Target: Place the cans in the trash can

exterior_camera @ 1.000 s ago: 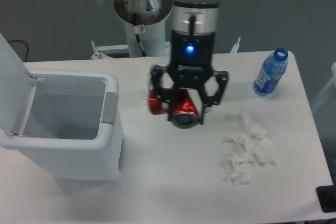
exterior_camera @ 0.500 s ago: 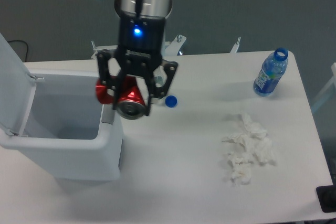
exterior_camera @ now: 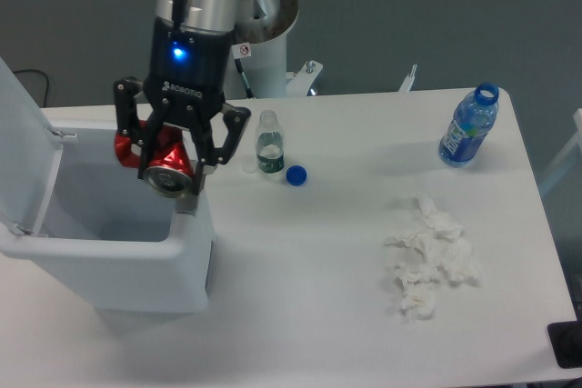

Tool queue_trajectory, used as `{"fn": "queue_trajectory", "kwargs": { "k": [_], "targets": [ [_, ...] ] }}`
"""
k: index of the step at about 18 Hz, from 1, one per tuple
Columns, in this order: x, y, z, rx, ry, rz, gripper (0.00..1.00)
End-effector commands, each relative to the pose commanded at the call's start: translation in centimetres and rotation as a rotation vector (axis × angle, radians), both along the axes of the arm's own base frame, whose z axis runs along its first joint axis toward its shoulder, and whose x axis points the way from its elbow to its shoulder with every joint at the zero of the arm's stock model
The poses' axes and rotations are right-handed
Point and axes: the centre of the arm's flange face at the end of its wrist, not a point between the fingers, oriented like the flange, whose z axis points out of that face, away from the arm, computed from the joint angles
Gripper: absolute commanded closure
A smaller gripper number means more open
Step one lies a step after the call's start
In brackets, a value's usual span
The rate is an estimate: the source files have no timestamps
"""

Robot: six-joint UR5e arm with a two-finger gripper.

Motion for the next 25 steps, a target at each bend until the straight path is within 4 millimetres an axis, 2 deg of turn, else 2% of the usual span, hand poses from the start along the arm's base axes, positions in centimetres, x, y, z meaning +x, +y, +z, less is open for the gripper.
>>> {"fn": "queue_trajectory", "kwargs": {
  "k": [3,5,13,15,23,24,25],
  "targets": [
    [0.3,0.7,-1.2,-0.014,-0.01,-0.015,0.36],
    [1.1,1.2,-1.3,-0.013,-0.009,-0.03,0.36],
    [1.7,2.1,-3.0,-0.031,-0.022,-0.05,0.32],
    [2.4,2.3,-3.2,-0.034,-0.023,-0.062,0.32],
    [2.5,2.3,-3.0,-0.03,-0.02,-0.065,0.31],
    [2.4,2.4,-3.0,-0.03,-0.014,-0.067,0.28],
    [2.1,2.3,-2.9,-0.03,-0.006,-0.069,0.21]
  ]
}}
